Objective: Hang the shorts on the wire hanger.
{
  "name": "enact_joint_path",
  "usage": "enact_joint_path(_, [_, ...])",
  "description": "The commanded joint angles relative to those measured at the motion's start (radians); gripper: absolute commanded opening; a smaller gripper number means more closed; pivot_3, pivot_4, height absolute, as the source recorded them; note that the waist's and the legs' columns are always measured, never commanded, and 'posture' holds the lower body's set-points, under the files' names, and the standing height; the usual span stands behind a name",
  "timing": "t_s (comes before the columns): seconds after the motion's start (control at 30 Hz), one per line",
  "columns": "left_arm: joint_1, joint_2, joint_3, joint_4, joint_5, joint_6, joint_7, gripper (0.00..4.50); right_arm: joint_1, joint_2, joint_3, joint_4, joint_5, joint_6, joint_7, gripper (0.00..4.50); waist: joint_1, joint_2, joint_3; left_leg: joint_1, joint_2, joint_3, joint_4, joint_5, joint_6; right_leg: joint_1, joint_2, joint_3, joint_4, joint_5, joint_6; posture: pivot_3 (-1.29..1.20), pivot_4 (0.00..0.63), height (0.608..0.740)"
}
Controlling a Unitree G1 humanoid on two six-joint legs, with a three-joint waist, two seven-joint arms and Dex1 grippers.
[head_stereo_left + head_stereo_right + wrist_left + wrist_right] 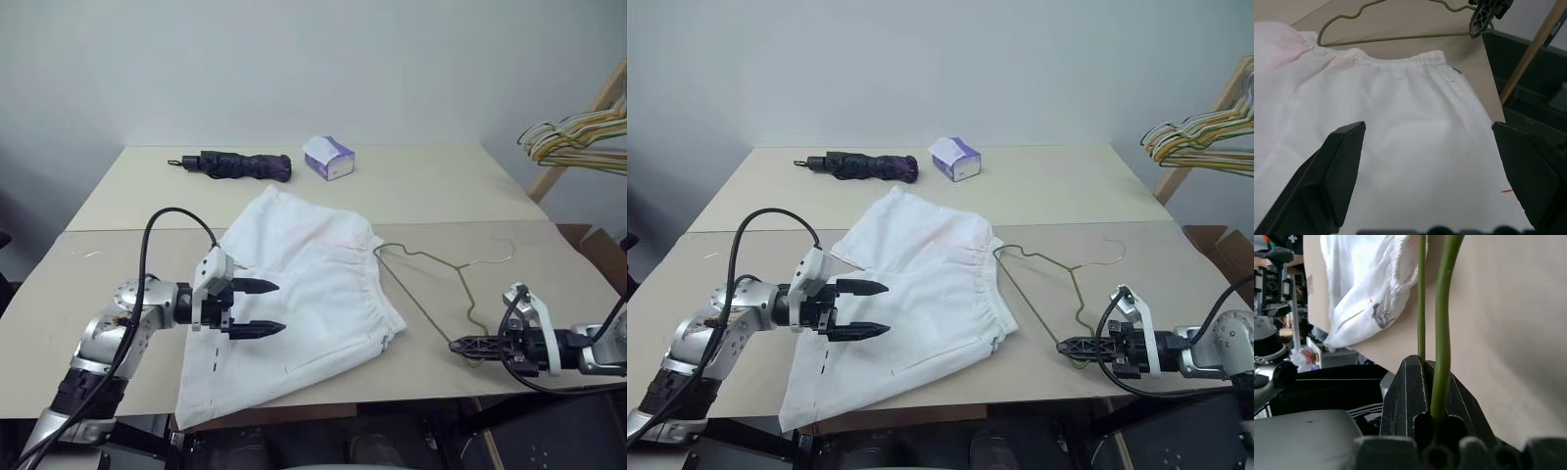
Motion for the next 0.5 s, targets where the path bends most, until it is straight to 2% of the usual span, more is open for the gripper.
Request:
enact_joint_path(0.03, [-0.017, 0.001, 0.017, -0.031, -0.008, -0.004, 0.006, 4.47, -0.034, -0.027, -0.010, 0.043, -0.032, -0.044, 0.053, 0.00, 0.003, 0.000, 0.000, 0.000, 0.000, 0.000, 0.000, 0.000, 0.000, 0.000, 0.000, 0.000, 0.000, 0.000, 0.000, -0.09, 0.000, 0.740])
enact_joint_path(0.27, [-0.006, -0.006, 0.014, -0.046, -0.010, -0.003, 0.020, 4.47, -0.033, -0.048, 0.031, 0.079, -0.102, -0.072, 0.108, 0.00, 0.005, 0.000, 0.000, 0.000, 0.000, 0.000, 0.000, 0.000, 0.000, 0.000, 0.000, 0.000, 0.000, 0.000, 0.000, -0.09, 0.000, 0.740])
enact_joint_path(0.5, [0.003, -0.007, 0.019, -0.058, -0.013, -0.001, 0.034, 4.47, -0.020, -0.041, 0.040, 0.031, -0.102, -0.080, 0.170, 0.00, 0.005, 0.000, 0.000, 0.000, 0.000, 0.000, 0.000, 0.000, 0.000, 0.000, 0.000, 0.000, 0.000, 0.000, 0.000, -0.08, 0.000, 0.740])
